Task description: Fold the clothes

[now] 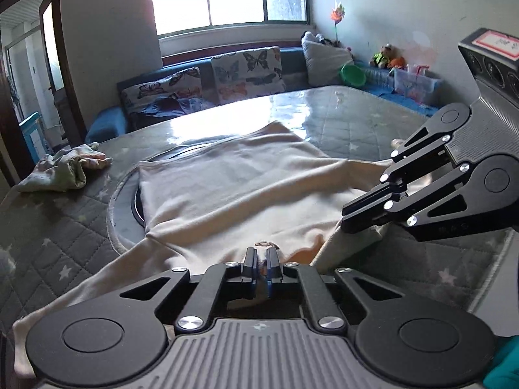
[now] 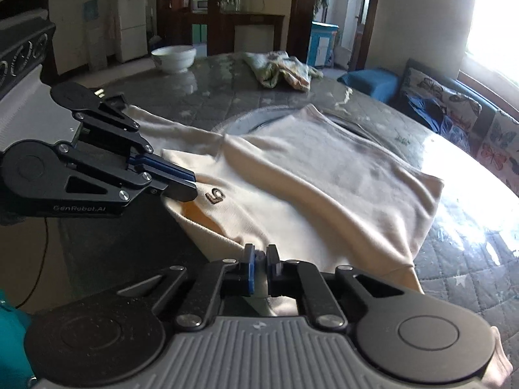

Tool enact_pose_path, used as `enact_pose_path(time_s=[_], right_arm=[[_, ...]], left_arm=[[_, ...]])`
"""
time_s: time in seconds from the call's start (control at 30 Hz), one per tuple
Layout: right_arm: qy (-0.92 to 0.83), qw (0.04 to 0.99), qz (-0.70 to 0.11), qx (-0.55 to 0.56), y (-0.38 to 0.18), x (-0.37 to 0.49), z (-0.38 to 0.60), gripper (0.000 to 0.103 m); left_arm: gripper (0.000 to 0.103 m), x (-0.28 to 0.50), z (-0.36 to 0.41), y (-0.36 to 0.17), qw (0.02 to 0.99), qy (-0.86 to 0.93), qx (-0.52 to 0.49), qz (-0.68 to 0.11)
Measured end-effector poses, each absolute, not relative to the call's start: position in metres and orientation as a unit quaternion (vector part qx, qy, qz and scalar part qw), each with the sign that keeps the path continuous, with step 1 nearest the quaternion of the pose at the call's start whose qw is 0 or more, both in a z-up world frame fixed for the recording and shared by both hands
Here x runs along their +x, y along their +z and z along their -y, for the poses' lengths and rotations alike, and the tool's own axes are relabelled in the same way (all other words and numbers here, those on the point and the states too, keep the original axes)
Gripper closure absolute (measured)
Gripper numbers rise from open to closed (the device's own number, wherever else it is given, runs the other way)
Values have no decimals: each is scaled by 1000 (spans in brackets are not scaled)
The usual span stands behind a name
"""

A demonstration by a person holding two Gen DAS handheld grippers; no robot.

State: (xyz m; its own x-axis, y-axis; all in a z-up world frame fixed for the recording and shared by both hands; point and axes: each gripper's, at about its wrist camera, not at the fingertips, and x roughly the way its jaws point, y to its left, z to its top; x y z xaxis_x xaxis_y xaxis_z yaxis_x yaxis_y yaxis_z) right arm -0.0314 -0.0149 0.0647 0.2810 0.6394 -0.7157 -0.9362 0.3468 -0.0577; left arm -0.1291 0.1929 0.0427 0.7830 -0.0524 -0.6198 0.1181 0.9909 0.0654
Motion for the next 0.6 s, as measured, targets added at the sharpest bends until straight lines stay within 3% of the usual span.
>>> enact_pose_path(time_s=[0.27, 0.4, 0.6], right_arm=[[543, 730, -327, -256, 61, -49, 23, 93], [536, 747, -305, -247, 69, -47, 18, 82], [526, 763, -297, -228, 60, -32, -1, 81]], left_arm=[[97, -142, -193, 26, 931, -67, 44, -356], [95, -143, -197, 31, 933, -68, 42, -350], [93, -140, -206, 49, 945, -59, 28, -321]])
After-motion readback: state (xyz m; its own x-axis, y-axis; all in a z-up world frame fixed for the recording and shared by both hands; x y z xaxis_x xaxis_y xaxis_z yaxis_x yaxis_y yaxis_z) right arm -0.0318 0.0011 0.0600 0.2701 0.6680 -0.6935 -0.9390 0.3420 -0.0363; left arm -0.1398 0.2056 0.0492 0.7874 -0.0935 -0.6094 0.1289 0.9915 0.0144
